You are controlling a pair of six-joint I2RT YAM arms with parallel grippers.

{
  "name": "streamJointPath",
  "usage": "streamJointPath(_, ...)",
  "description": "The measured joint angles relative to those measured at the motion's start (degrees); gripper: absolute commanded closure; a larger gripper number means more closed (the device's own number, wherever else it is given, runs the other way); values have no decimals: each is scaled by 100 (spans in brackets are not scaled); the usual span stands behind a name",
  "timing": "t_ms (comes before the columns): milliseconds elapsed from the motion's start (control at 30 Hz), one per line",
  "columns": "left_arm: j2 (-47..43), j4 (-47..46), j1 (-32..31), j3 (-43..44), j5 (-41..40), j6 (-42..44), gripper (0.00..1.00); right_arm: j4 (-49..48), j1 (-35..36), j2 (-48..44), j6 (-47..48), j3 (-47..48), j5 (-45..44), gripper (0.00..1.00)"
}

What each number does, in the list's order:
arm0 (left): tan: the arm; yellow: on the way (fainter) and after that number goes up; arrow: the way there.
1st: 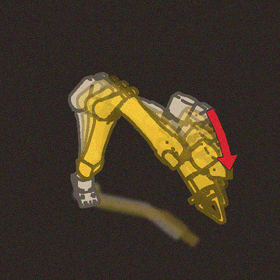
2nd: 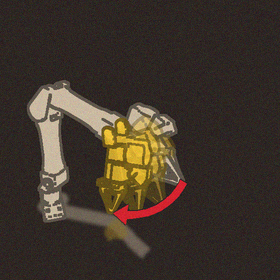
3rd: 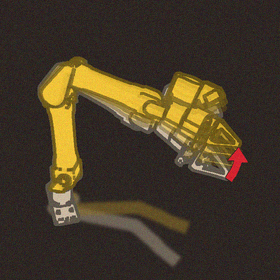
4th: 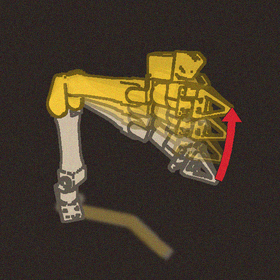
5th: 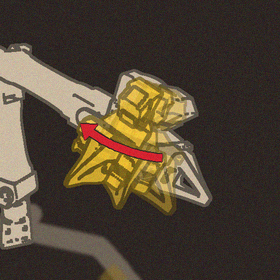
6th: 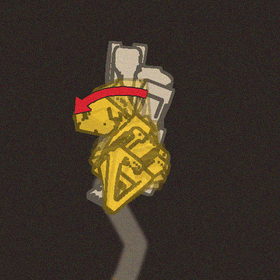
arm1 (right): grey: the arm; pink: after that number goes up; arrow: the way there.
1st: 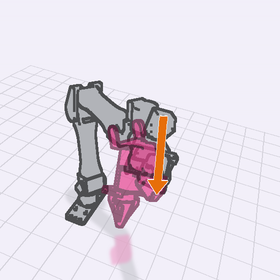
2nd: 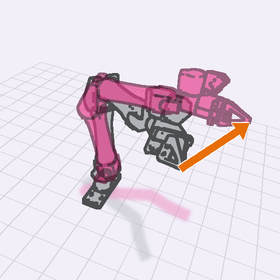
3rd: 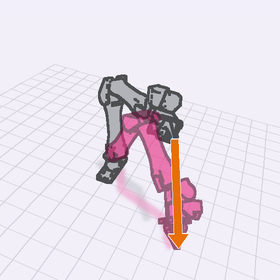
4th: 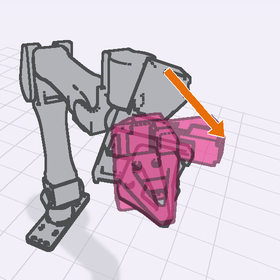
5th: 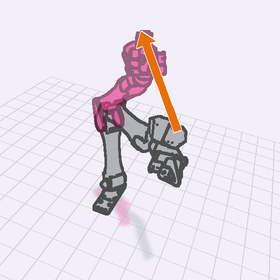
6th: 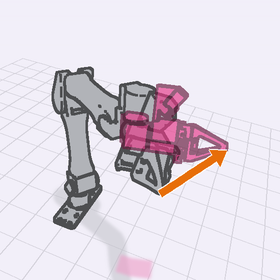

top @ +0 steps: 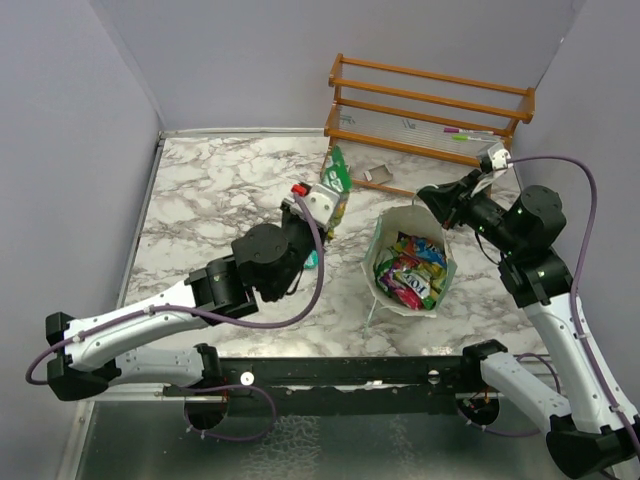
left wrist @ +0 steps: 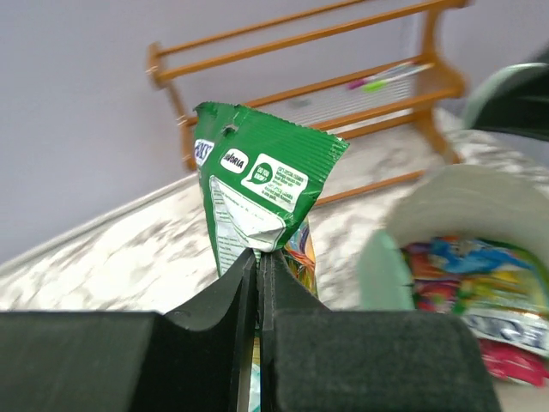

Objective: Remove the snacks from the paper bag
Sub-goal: Place the snack at the center of the board.

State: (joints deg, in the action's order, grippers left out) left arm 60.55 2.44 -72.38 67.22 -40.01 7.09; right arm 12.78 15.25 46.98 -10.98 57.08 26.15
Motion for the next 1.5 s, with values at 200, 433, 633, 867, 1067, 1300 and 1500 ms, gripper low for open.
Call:
streamJointPath(200, -55, 688, 1484, -61, -267, -667, 100, -133, 0, 37, -98, -90, 2, 96)
streamJointPath(433, 619, 1923, 3386, 205, -256, -1646, 100, -168, 0, 42, -118, -94, 0, 96)
streamJointPath(633, 1676, 2754, 4658, 94, 358, -2100, 100, -164, 0, 4, -116, -94, -68, 96)
streamJointPath(867, 2441, 3257, 4898, -37, 4, -2135, 100, -168, 0, -105, -114, -177, -179, 96)
streamJointPath(1067, 2756, 3587, 4955, -76, -205, -2133, 100, -177, 0, -74, -109, -188, -234, 96)
streamJointPath(1300, 2549, 3609, 4955, -487, -140, -2065, 100, -262, 0, -37, -111, -251, -236, 96)
streamJointPath(1500, 2865, 3630, 4955, -431, 166, -1978, 69, -267, 0, -44, -111, -289, -236, 96)
